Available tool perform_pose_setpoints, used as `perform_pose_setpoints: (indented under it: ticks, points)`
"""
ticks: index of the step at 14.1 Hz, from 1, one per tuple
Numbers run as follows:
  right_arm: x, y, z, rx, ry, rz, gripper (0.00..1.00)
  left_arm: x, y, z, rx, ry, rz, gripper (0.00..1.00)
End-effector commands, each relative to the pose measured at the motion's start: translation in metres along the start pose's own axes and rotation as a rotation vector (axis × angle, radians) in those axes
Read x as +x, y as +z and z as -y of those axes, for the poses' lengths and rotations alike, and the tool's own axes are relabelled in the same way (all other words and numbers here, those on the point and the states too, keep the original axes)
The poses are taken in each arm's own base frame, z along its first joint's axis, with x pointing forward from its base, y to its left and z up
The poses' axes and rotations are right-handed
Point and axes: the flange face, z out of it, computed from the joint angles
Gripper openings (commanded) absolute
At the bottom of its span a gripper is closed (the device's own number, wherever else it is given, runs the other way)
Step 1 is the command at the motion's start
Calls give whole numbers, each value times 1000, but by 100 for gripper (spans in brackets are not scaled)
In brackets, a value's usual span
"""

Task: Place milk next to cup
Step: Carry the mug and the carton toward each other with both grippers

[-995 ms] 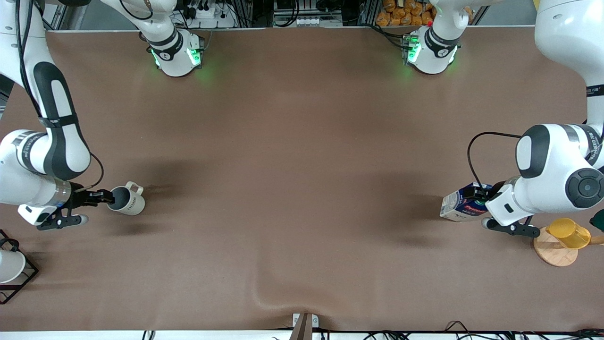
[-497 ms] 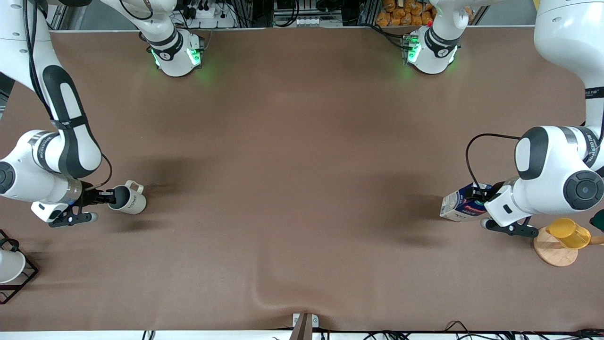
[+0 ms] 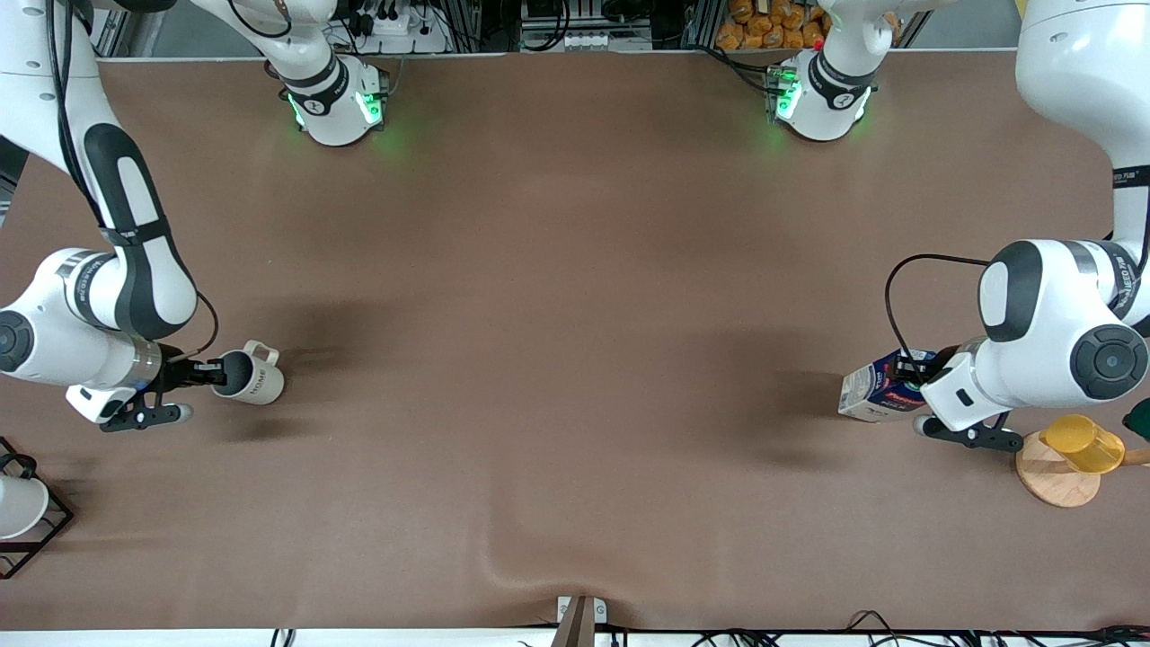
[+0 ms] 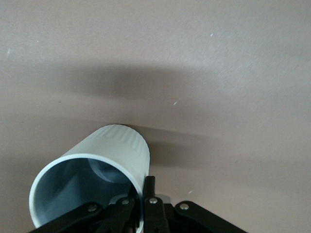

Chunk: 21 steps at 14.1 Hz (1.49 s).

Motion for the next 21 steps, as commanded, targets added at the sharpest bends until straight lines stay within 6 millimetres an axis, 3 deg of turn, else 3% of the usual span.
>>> perform_pose_setpoints:
  ticks: [1,6,9,11,14,17,21]
  points:
    - [8,-25,48,7,123,50,0,1,-4,1,25,23,2,48]
    - [12,-38,140,-24,316,102,0,0,-17,-5,42,38,-17,47]
    - [12,-43,230,-58,446,89,0,-10,-42,-13,50,58,-19,46]
    - [11,-49,300,9,545,88,0,-16,-59,-30,48,85,-26,46]
    - [10,-51,380,157,628,92,0,-23,-76,-61,30,115,-26,45]
    - [10,-24,444,182,718,48,0,-27,-84,-83,22,131,-26,45]
    - [8,14,504,195,766,8,0,-32,-93,-110,15,113,-27,45]
